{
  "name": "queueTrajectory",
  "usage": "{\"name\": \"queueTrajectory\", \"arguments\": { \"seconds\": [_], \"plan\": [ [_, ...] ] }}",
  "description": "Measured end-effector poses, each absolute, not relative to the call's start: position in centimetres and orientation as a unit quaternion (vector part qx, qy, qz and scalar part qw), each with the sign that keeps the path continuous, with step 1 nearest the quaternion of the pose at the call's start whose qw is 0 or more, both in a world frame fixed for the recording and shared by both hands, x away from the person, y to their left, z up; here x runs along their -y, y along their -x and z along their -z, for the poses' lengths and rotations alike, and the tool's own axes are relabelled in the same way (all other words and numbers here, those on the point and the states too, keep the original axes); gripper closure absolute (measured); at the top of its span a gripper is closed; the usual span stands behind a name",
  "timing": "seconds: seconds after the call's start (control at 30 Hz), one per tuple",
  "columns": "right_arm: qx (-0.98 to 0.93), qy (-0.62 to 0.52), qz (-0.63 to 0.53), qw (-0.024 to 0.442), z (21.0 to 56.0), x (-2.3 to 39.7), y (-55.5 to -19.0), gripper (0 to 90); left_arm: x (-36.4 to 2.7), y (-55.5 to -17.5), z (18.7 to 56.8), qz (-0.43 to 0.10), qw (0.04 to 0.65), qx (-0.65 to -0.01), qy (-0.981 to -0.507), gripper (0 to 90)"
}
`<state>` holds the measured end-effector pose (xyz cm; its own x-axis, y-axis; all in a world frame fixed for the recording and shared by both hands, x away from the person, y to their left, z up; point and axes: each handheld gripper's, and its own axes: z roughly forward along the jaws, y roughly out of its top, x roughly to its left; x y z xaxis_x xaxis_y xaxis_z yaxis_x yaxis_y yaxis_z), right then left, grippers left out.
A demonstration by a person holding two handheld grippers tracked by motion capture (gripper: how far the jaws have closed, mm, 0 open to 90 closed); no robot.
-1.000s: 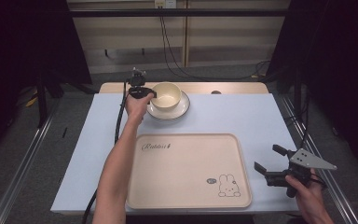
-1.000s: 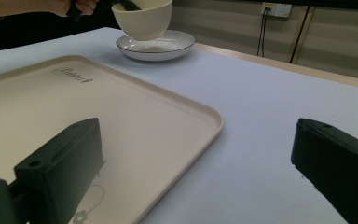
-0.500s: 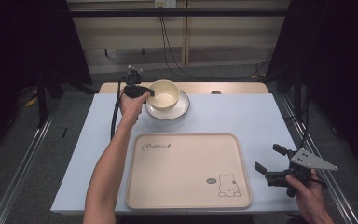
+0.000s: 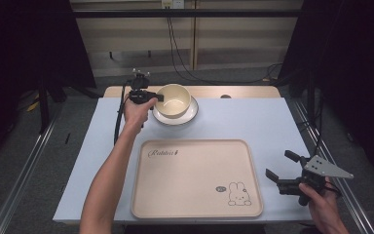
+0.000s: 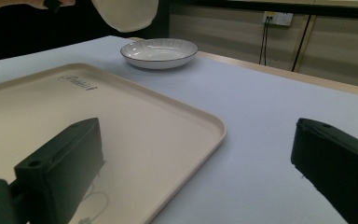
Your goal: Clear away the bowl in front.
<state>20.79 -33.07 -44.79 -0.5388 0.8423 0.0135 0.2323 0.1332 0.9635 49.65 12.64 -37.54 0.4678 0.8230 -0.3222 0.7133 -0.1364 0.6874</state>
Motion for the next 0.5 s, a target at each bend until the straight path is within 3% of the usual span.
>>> {"name": "queueTrajectory", "arguments": {
  "seconds": [0.5],
  "plan": [
    [-0.696, -0.386, -0.535, 0.283, 44.8, 33.0, -20.8, 2.1, -11.7, -47.6, 36.8, -0.043, 0.425, -0.489, -0.760, 82.7]
  ]
}}
